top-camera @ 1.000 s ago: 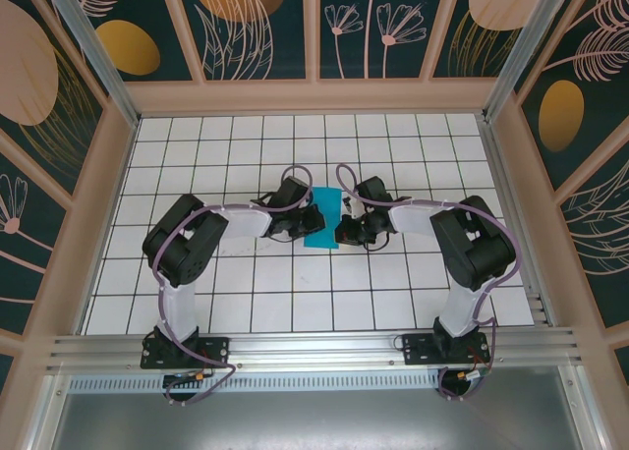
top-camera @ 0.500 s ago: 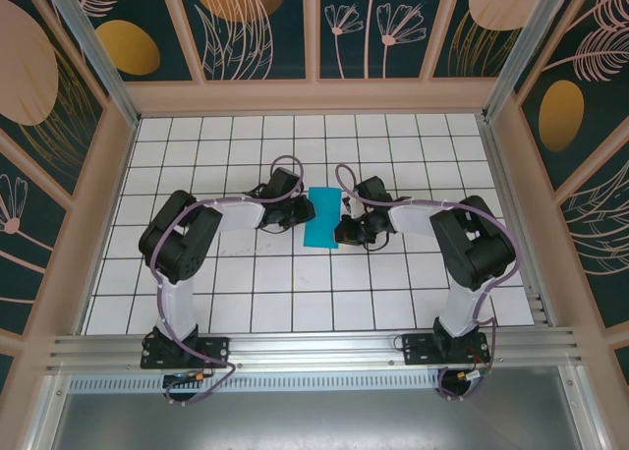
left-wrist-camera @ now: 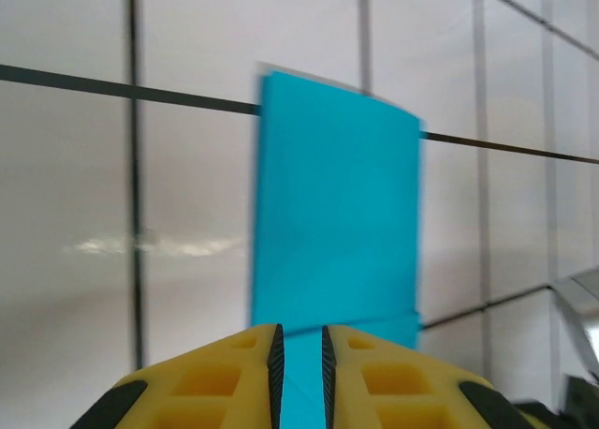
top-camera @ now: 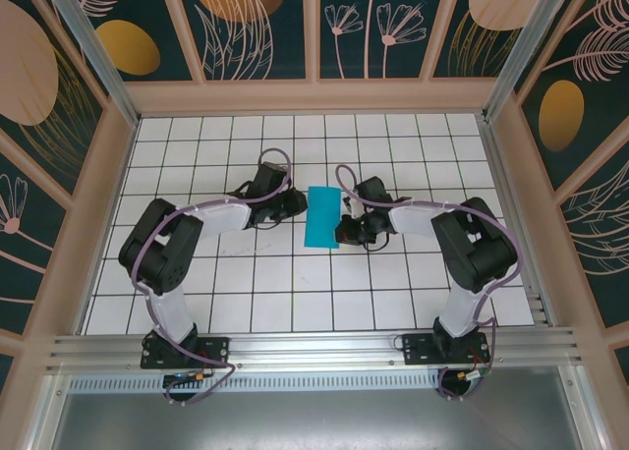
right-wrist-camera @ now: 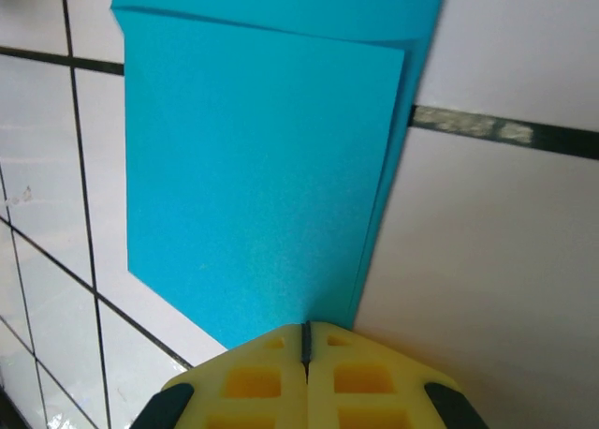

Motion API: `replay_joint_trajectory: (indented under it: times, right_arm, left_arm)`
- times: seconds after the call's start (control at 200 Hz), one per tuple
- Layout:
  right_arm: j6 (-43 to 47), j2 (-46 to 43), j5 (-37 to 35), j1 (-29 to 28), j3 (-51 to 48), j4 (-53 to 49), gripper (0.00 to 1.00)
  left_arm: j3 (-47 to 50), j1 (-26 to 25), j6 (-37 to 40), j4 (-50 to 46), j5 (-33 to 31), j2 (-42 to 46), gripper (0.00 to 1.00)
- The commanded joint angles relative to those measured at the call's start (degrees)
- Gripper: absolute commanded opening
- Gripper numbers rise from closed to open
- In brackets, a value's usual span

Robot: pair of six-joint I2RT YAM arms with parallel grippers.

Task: Fold a paper plane with a square sheet of paper (pick it up from the middle)

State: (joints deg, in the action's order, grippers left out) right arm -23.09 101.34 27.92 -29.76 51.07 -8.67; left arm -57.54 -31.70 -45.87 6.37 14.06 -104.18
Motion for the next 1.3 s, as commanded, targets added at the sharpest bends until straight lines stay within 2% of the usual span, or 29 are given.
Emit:
replay_joint_trajectory:
  times: [0.0, 0.065, 0.145, 0.28, 0.415, 0.55, 1.036, 1.181, 1.296]
  right_arm:
    - [-3.5, -5.7, -2.9, 0.4, 1.9, -0.1, 0.12]
    - [-4.5, -8.0, -4.8, 0.7, 1.9, 1.3, 0.23]
    - [-4.7, -9.1, -7.8, 1.4, 1.5, 2.0, 0.31]
    - [-4.6, -7.7, -7.9, 3.2, 1.1, 3.2, 0.34]
    - [-3.4, -5.7, -4.7, 4.2, 1.1, 5.5, 0.36]
    - [-1.8, -2.7, -0.1, 4.8, 2.1, 7.3, 0.34]
    - [-1.0, 3.7, 5.5, 5.5, 3.9, 10.2, 0.28]
    - [-1.2, 4.2, 5.9, 5.8, 3.8, 10.7, 0.22]
    - [-1.4, 4.4, 6.0, 6.1, 3.6, 11.0, 0.12]
  left_arm:
    - [3.0, -1.7, -3.2, 4.9, 3.0, 1.5, 0.21]
    - [4.7, -2.5, -4.6, 6.3, 3.2, 1.6, 0.21]
    - [6.7, -3.5, -6.9, 8.7, 3.5, 1.7, 0.22]
    - [9.0, -4.9, -10.4, 13.0, 4.5, 1.3, 0.22]
    - [9.9, -5.6, -11.9, 14.8, 5.1, 1.0, 0.23]
    - [9.9, -5.6, -12.3, 14.5, 4.4, 0.7, 0.22]
    - [9.2, -5.6, -13.0, 12.4, 3.2, -0.3, 0.21]
    - [9.2, -5.6, -13.3, 12.6, 3.6, -0.5, 0.22]
    - [9.2, -5.6, -13.5, 13.3, 4.4, -1.1, 0.23]
